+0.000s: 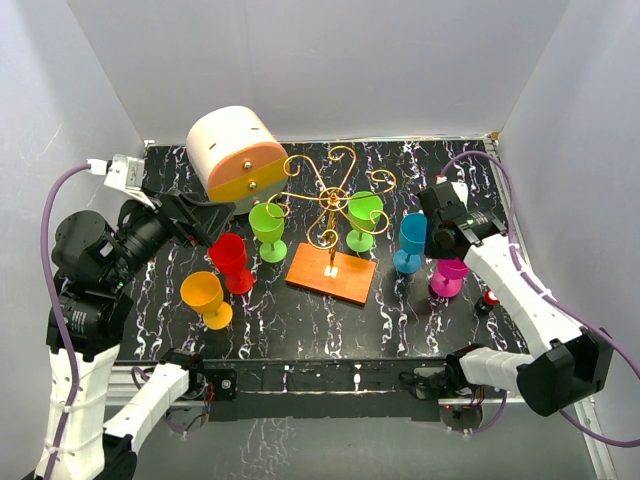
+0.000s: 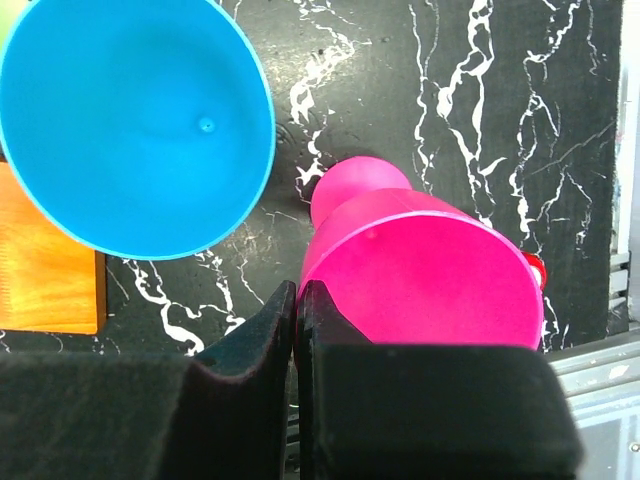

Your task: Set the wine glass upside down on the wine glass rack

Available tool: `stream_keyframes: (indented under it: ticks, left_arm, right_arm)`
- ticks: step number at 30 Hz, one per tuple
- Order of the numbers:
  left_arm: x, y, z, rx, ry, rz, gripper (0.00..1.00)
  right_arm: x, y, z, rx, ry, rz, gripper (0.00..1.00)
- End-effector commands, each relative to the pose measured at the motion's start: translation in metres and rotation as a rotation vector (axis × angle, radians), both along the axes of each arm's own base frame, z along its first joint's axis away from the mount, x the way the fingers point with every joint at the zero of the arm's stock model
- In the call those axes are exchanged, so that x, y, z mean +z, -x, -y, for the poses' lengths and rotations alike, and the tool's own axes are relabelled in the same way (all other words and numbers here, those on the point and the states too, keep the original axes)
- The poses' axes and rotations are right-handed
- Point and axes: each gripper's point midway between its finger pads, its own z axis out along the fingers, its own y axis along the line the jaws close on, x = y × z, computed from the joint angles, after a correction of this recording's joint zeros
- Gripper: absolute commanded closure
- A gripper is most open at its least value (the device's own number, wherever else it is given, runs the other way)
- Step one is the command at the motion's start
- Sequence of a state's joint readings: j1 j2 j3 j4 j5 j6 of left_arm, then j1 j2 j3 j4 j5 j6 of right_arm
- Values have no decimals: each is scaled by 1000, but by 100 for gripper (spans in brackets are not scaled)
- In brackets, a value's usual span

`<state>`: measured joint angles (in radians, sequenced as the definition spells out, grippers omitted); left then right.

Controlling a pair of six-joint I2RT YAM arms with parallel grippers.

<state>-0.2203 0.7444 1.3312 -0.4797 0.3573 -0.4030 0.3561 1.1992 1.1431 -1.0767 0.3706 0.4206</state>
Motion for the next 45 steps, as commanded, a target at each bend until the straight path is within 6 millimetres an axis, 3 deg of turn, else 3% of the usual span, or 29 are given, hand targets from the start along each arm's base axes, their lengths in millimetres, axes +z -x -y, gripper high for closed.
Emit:
stream_keyframes:
  ticks: [1,7,11,15,19,24,28,34,39,45]
  left_arm:
    - [6,3,-3,17,2,20,1]
    - [15,8,1,-8,50,38,1]
    - [20,15,10,-75,42,77,1]
    - [26,19,25,-179,58,96,1]
    - [52,42,51,-388,173,118,1]
    - [74,38,53,-391,261,107,1]
    - [80,30,53,-369,342,54,1]
    - [91,39,65,-504,365,93,1]
    - [87,25,69,-520,423,57,1]
    - [84,8,71,-505,493,19,1]
  right_arm:
    - [31,-5,10,-64,14,112,100]
    - [79,5,30,-168,19,262,100]
    - [131,7,37,-211,-28,411,100]
    - [197,9,36,-235,-161,639,100]
    - [259,16,35,-223,-312,915,100]
    - [310,24,25,-167,-458,1112,100]
    - [338,31,7,-74,-597,1219,100]
    - [380,78,-58,401,-865,1384,100]
    - [386,95,-71,506,-946,1401,100]
    - [390,97,-80,558,-991,1403,100]
